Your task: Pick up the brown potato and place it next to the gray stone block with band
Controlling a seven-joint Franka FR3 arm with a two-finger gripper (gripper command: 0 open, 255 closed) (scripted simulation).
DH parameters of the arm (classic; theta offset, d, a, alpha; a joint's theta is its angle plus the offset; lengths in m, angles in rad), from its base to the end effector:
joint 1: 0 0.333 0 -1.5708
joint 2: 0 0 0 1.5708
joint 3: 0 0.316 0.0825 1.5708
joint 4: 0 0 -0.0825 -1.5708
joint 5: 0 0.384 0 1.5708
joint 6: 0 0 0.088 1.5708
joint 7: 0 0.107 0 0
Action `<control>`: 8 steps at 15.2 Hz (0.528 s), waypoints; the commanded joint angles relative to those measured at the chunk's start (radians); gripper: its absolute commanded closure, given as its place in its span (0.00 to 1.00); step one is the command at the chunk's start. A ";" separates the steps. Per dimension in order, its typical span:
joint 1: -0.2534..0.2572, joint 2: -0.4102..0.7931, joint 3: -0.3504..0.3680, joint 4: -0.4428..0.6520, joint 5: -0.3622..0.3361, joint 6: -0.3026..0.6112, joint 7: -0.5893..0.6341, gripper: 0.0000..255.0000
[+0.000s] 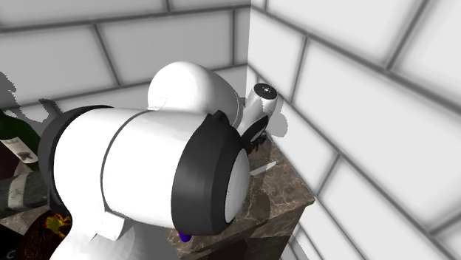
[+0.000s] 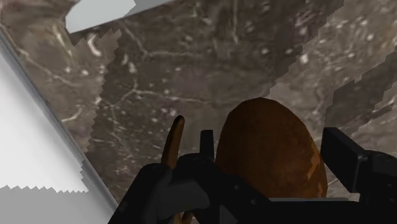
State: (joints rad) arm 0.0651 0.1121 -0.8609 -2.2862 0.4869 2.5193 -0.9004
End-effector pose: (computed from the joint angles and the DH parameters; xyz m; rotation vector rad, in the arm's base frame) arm 0.3746 -0.3858 0.3358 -3.0600 0.3988 -0.4434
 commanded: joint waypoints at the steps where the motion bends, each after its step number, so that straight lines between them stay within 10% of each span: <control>1: 0.013 -0.034 -0.013 0.000 -0.055 -0.014 0.044 1.00; 8: 0.025 -0.127 -0.027 0.026 -0.201 -0.077 0.159 1.00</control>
State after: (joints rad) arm 0.0894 0.0028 -0.8867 -2.2634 0.3125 2.4529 -0.7613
